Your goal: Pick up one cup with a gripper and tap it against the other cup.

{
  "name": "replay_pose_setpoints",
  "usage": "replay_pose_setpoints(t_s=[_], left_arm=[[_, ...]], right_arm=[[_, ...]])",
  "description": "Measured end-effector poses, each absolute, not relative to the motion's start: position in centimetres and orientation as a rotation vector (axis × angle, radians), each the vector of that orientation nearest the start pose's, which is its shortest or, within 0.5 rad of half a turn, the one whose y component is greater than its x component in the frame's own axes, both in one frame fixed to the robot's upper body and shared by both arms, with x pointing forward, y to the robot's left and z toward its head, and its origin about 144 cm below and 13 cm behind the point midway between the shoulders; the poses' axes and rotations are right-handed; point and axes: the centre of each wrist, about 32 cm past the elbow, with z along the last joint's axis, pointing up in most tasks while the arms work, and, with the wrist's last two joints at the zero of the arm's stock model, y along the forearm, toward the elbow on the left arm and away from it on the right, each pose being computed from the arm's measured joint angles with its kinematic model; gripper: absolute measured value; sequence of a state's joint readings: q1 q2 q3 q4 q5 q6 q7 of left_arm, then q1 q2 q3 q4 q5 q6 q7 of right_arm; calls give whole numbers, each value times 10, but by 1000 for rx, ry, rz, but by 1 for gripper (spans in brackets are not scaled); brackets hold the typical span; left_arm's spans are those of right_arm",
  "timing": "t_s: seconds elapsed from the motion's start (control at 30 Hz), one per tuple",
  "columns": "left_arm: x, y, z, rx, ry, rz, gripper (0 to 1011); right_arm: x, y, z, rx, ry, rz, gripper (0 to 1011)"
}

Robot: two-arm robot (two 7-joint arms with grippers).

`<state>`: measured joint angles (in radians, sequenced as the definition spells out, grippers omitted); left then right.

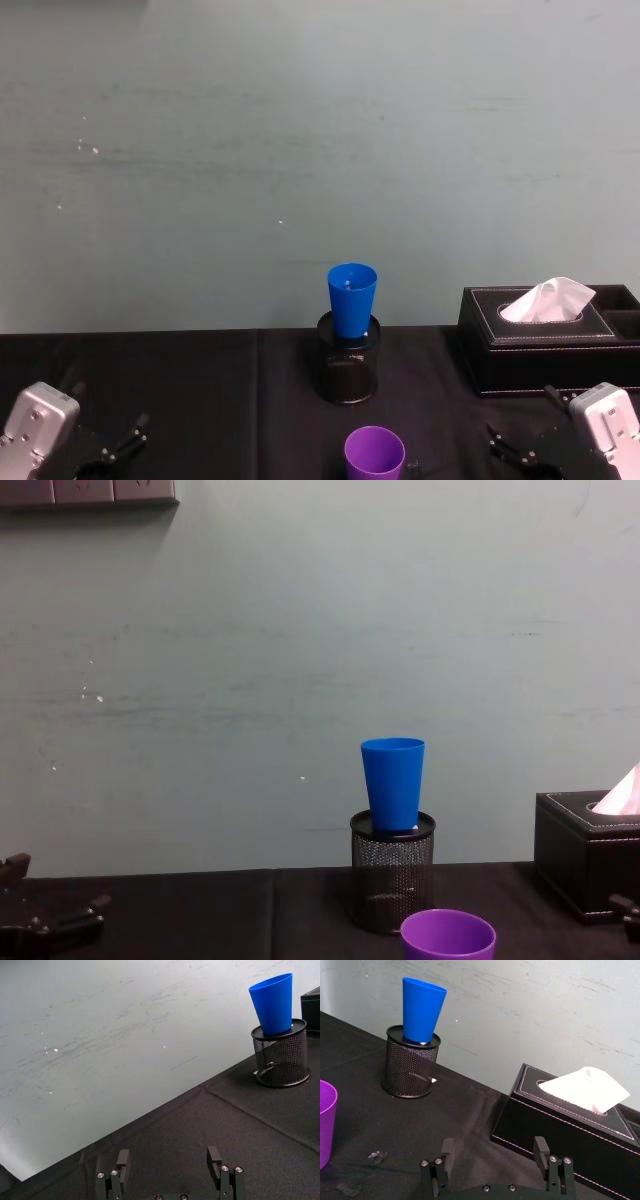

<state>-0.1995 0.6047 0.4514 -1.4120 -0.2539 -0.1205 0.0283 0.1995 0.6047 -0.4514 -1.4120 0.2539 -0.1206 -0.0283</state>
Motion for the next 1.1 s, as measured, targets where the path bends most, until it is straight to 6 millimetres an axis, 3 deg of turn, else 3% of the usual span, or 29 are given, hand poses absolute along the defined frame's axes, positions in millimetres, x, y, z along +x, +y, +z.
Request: replay_pose_setpoints(t_s=[1.1], left_arm=[[489,310,1140,304,-285,1248,1000]], right_arm=[[489,-310,1140,-305,-285,-1248,1003]])
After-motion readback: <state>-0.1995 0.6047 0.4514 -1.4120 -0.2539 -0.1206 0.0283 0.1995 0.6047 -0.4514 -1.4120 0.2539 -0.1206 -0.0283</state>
